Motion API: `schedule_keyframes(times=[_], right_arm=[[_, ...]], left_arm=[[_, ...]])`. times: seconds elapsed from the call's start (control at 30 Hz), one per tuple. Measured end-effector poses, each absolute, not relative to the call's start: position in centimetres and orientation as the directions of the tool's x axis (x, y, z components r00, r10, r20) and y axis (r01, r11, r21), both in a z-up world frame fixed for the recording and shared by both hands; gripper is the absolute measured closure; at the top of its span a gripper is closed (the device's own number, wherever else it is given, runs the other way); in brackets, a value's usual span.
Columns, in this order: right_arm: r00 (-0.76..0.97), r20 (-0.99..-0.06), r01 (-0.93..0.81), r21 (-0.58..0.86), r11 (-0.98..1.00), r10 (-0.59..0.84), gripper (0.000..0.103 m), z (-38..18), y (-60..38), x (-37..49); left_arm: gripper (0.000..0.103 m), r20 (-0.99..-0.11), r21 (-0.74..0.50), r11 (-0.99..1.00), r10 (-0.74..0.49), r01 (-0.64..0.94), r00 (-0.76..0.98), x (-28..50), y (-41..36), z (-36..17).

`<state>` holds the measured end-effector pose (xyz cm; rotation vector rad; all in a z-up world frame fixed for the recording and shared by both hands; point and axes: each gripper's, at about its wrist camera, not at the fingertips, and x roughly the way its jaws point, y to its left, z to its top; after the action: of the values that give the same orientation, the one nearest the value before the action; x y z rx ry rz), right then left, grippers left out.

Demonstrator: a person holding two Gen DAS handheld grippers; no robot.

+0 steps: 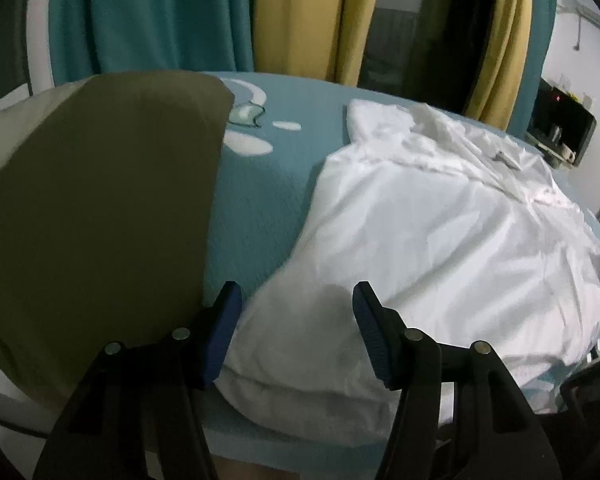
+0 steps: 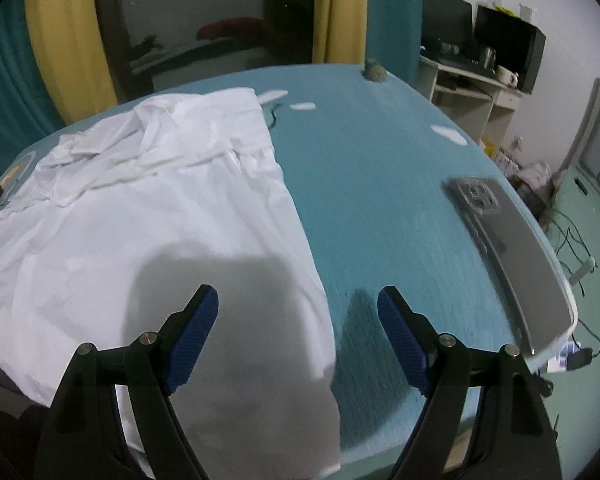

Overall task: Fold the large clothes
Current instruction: 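Smooth the folded jacket with the right gripper and withdraw both tools, then close both grippers on the white jacket's hem end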

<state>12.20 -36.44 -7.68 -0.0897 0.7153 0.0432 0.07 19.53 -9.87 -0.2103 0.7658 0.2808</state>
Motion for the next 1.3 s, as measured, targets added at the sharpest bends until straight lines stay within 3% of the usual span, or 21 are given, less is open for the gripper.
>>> schedule_keyframes(times=[0.23, 0.43, 0.53, 0.57, 0.6, 0.7, 0.77, 1.0, 1.27, 1.3], right_arm=[[0.737, -0.676, -0.081, -0.077, 0.994, 0.008, 0.021, -8.7, -36.9, 11.5], [0.726, -0.688, -0.102, -0.107, 0.989, 0.001, 0.022, -9.1, -36.3, 10.4], [0.721, -0.693, -0.106, -0.109, 0.988, 0.001, 0.028, -9.1, -36.2, 9.8], [0.721, -0.693, -0.109, -0.109, 0.988, 0.003, 0.034, -9.1, -36.1, 9.6], [0.722, -0.692, -0.122, -0.109, 0.987, 0.013, 0.044, -9.1, -35.8, 9.4], [0.719, -0.694, -0.159, -0.106, 0.981, 0.042, 0.068, -9.1, -35.0, 9.1], [0.717, -0.695, -0.174, -0.112, 0.978, 0.048, 0.076, -9.1, -34.6, 9.0], [0.720, -0.692, -0.171, -0.095, 0.981, 0.059, 0.079, -9.2, -34.4, 8.6], [0.738, -0.673, -0.155, -0.108, 0.982, 0.042, 0.074, -9.4, -34.1, 8.2], [0.738, -0.673, -0.156, -0.103, 0.982, 0.047, 0.079, -9.4, -34.1, 8.2]], left_arm=[[0.042, -0.725, 0.011, 0.952, 0.219, -0.307, 0.653, 0.1, 18.2, -10.0], [0.042, -0.731, 0.016, 0.953, 0.219, -0.304, 0.646, 0.1, 18.2, -10.0], [0.042, -0.729, 0.029, 0.953, 0.227, -0.302, 0.646, 0.0, 18.0, -10.0], [0.042, -0.729, 0.030, 0.953, 0.227, -0.301, 0.646, 0.0, 18.0, -10.0], [0.045, -0.729, 0.030, 0.955, 0.224, -0.296, 0.647, -0.1, 18.0, -10.0], [0.071, -0.733, 0.038, 0.970, 0.190, -0.239, 0.653, 0.1, 17.1, -9.8], [0.096, -0.743, 0.040, 0.980, 0.160, -0.196, 0.650, 0.3, 16.2, -9.6], [0.098, -0.739, -0.008, 0.985, 0.110, -0.171, 0.665, -0.3, 16.0, -9.1], [0.099, -0.704, -0.039, 0.985, 0.091, -0.166, 0.705, -0.4, 16.2, -7.7], [0.099, -0.698, -0.056, 0.985, 0.078, -0.163, 0.712, -0.4, 16.3, -7.5]])
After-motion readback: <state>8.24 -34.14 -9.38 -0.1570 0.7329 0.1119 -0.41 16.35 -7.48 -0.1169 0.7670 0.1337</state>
